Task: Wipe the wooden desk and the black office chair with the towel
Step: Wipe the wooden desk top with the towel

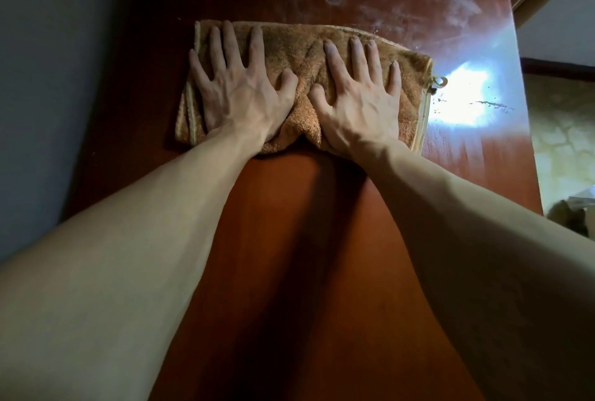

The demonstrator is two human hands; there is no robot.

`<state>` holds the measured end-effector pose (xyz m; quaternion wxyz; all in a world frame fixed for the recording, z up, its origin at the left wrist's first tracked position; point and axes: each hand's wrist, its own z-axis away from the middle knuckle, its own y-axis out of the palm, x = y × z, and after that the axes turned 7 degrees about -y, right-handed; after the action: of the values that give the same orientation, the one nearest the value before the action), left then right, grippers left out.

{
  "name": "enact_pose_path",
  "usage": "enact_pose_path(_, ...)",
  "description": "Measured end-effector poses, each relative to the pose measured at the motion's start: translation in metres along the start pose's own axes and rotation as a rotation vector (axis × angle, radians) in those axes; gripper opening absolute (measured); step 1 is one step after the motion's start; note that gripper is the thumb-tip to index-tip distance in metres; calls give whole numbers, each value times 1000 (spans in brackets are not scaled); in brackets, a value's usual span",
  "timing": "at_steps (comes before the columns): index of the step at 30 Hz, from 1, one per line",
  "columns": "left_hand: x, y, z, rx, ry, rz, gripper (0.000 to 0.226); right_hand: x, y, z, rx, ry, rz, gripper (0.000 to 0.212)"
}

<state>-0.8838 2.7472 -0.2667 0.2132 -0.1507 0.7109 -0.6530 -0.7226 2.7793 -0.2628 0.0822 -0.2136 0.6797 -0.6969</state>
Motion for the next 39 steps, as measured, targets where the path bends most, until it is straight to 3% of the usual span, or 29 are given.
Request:
enact_pose_path(17, -1, 2, 26, -54, 22, -33, 73, -1, 2, 12, 7, -45, 87, 72)
enact_pose_path(29, 39, -12, 119, -24, 93, -43, 76, 33, 8, 132, 3, -40, 76, 70)
enact_pose_path(39, 79, -18, 220, -18, 31, -2, 75, 56, 10, 224, 21, -130, 37, 65)
